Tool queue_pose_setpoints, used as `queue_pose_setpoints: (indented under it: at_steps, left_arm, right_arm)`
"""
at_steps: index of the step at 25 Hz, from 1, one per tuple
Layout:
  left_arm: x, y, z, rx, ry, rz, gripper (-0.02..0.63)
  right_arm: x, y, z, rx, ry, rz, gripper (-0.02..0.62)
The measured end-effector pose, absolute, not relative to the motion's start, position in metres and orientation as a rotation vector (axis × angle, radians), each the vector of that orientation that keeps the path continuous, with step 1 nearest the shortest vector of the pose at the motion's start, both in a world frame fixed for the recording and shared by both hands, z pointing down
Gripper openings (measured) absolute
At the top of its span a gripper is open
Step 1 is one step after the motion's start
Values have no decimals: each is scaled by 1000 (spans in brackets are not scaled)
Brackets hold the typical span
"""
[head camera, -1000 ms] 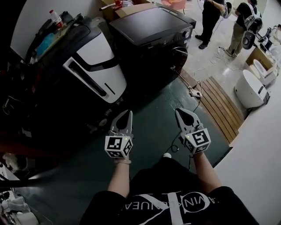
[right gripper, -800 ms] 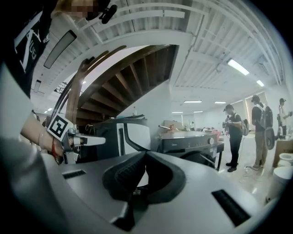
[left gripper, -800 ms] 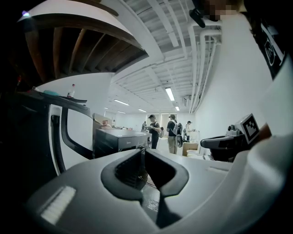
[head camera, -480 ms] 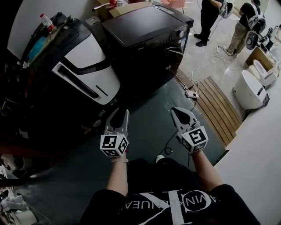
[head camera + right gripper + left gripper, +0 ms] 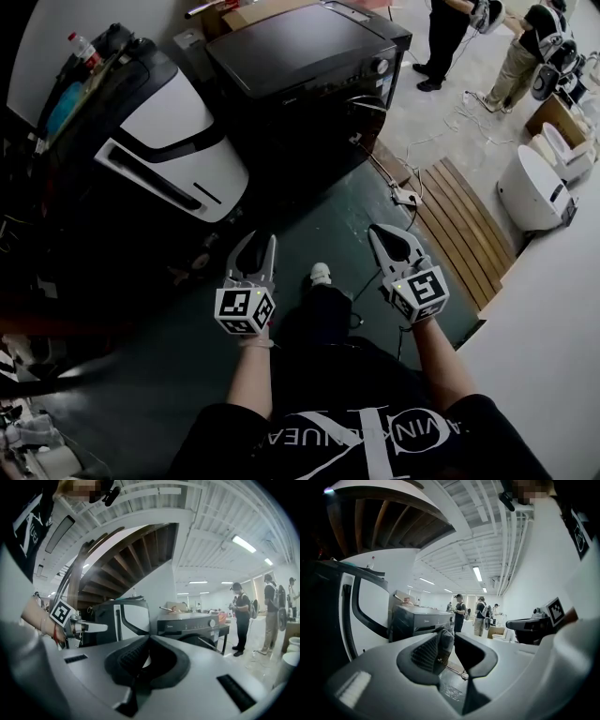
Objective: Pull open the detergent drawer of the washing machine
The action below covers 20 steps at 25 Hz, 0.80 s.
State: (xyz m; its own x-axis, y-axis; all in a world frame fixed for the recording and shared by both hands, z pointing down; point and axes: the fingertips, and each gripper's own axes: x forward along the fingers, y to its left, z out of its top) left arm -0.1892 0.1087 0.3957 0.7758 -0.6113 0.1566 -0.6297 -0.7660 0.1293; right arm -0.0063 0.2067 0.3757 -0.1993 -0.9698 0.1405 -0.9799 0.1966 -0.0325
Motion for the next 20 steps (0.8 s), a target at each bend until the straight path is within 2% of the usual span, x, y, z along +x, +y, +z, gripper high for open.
queue_pose_setpoints:
  at_steps: [13,20]
  left_arm:
    - [-105,24,412,2764,-941,173,97]
    - [-82,-35,411,2749,-965,182,97]
  right_arm:
    - [49,120,381,1872,-2396,186,12]
    - [65,56,377,1841,-2390,201,12]
